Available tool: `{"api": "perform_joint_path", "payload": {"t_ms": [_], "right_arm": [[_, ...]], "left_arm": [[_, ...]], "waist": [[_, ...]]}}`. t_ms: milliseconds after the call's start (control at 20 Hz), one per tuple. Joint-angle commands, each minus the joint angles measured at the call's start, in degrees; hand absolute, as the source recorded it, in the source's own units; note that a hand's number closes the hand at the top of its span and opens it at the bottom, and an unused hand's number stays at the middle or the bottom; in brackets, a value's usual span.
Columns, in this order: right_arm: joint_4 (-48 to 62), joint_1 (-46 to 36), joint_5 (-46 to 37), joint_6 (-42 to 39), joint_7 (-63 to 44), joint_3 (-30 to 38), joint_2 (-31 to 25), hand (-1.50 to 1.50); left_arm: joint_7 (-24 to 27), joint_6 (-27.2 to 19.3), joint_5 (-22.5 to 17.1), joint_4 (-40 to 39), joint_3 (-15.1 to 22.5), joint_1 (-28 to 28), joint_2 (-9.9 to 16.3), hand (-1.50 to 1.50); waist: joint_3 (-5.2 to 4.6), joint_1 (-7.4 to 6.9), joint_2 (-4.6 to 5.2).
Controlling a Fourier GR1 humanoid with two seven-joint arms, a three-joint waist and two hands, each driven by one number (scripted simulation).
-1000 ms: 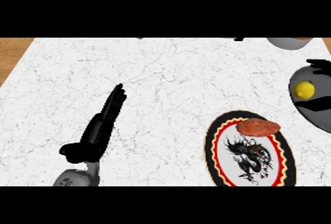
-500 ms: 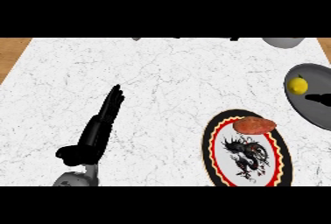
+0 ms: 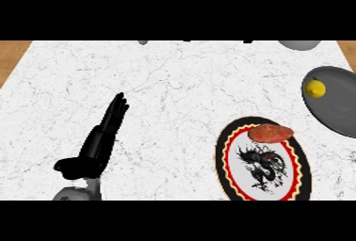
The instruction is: Pick the lemon from the plate and place it in the pan
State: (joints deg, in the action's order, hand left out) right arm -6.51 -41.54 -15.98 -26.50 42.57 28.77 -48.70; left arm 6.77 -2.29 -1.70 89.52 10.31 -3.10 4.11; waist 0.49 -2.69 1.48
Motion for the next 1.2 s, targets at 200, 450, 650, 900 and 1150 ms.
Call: {"api": "perform_joint_path", "payload": {"t_ms": [200,450,650,900,1150], "right_arm": [[-2.87,6.06,0.59,-15.21,9.42,-0.76,-1.83,-1.50],[-5.03,8.54,0.96,-14.57,10.42,-1.22,-3.58,-1.50],[-6.67,11.31,0.81,-12.42,13.09,-2.31,-1.76,-1.50],[-7.71,14.16,0.68,-11.36,14.67,-3.66,-1.76,-1.50],[-8.58,14.67,0.98,-11.24,14.76,-4.50,-3.50,-1.50]], "left_arm": [[0.19,-0.33,-0.16,0.51,-0.07,0.87,-0.53,0.00],[-0.74,-0.24,0.00,1.93,0.08,1.66,-0.02,0.00],[0.60,-0.85,0.24,0.73,0.66,1.32,-1.58,0.00],[-2.24,0.68,-1.09,2.37,-0.53,0.53,0.28,0.00],[-0.66,-0.94,0.61,1.77,0.88,1.86,-1.35,0.00]], "waist": [[0.02,1.01,-0.50],[0.13,0.67,-0.42],[0.13,1.04,-0.36],[0.16,0.90,-0.45],[0.10,0.80,-0.46]]}}
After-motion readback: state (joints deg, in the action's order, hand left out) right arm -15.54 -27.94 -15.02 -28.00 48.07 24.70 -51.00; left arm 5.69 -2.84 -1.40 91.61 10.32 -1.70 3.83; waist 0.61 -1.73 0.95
